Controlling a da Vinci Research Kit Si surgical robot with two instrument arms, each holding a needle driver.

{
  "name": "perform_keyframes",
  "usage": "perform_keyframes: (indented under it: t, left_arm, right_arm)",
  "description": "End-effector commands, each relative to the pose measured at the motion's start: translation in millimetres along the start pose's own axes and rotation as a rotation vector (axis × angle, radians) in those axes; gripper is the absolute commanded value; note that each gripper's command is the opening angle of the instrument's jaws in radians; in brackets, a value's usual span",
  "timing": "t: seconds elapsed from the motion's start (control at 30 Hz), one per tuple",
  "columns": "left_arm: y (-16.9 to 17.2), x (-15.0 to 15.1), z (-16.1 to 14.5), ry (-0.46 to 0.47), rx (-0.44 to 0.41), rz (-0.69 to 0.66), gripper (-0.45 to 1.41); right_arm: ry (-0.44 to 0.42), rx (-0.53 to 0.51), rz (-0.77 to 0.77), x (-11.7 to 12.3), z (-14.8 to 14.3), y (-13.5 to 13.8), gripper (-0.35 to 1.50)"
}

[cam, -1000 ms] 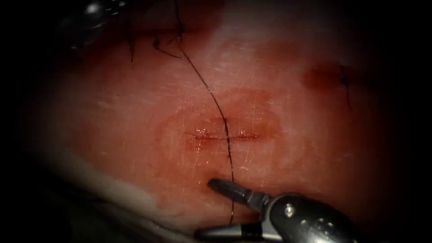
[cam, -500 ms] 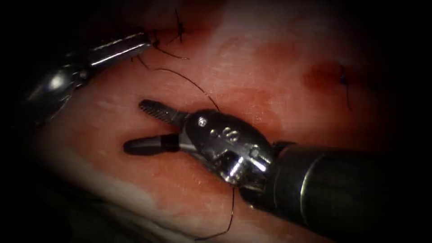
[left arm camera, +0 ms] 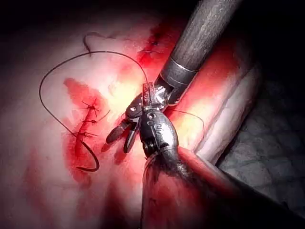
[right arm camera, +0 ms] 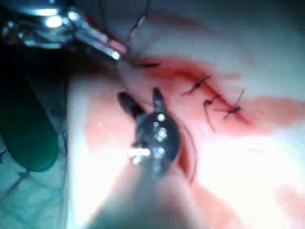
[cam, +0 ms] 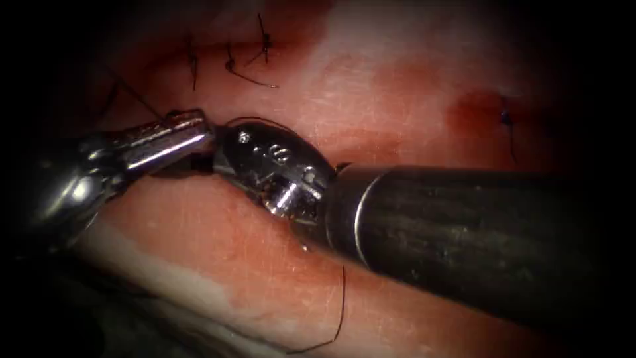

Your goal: Wound Closure

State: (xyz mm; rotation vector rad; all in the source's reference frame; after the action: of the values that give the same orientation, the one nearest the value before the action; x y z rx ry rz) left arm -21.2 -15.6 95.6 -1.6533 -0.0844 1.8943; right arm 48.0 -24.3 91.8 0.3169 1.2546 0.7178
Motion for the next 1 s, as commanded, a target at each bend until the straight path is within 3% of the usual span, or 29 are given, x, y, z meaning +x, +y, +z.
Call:
perform_keyframes:
  t: [0.03, 0.13, 0.43, 1.0]
  left_arm:
    - [0.5, -1.2, 0.5, 0.0, -0.006, -0.009, -0.45]
    - [0.9, -2.0, 0.4, 0.002, -0.011, -0.013, -0.45]
    - [0.4, -3.2, 0.4, 0.003, -0.014, -0.008, -0.45]
    - [0.1, -9.0, 2.8, 0.02, -0.002, -0.068, -0.45]
  right_arm:
    - [0.015, -0.012, 0.005, 0.1, 0.4, 0.2, 0.36]
    - [0.044, -0.045, 0.015, 1.0, -0.2, 0.5, 0.32]
    - [0.136, -0.011, 0.04, 3.1, -4.0, 0.6, 0.26]
    - [0.323, 0.132, 0.155, 2.7, -8.3, 1.8, 0.07]
